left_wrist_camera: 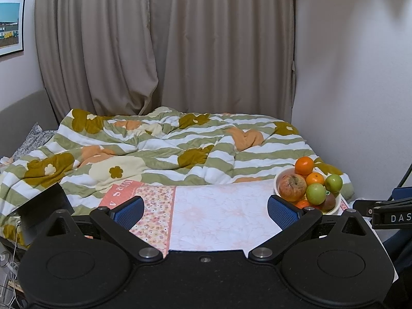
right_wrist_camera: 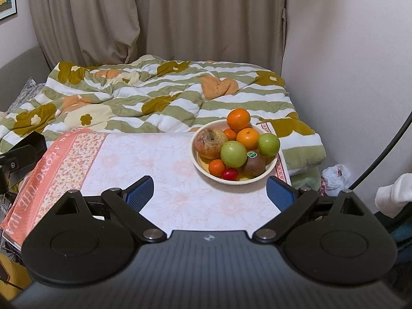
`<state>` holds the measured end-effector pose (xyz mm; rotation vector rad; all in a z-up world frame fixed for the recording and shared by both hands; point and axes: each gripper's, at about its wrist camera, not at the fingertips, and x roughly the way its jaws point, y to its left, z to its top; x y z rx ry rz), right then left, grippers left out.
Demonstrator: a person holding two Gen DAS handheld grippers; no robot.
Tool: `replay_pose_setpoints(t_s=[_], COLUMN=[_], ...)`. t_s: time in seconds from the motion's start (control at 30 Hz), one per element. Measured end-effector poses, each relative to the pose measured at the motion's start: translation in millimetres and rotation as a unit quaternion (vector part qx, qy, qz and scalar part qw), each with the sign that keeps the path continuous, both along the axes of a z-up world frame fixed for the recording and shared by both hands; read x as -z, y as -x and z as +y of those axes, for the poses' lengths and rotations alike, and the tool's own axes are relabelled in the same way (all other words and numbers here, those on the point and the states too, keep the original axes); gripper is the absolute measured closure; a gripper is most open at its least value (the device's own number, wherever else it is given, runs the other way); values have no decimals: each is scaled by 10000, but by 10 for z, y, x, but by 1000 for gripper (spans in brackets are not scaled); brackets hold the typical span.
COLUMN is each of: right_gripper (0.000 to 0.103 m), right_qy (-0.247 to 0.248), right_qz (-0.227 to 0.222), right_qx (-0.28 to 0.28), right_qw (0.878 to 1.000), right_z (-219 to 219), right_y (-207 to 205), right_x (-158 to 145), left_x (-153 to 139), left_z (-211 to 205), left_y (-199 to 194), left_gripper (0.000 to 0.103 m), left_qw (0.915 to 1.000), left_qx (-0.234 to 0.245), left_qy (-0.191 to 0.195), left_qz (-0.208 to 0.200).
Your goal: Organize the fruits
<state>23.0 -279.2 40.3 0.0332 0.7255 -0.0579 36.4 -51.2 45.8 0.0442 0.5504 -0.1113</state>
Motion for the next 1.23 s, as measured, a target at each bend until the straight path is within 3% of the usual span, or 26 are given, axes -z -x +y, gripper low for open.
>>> replay_pose_setpoints(t_s=[0.8,0.93,1.23], right_gripper=[0,0,0], right_qy=[2,-26,-44], right_qz=[15,11,15], right_qx=[-7,-3,-5], right_qw=[10000,10000,10000], right_z=[66,82,100], right_y=[4,-2,0], right_x=[-7,-3,2], left_x=[33,40,56], left_z=[53,32,112], left_y=[-18,-12,-14], left_gripper=[0,0,0], left_qw=[9999,9996,9996], left_qx=[-100,-216,-279], left_qy=[48,-175,-38], left_qz=[40,23,29])
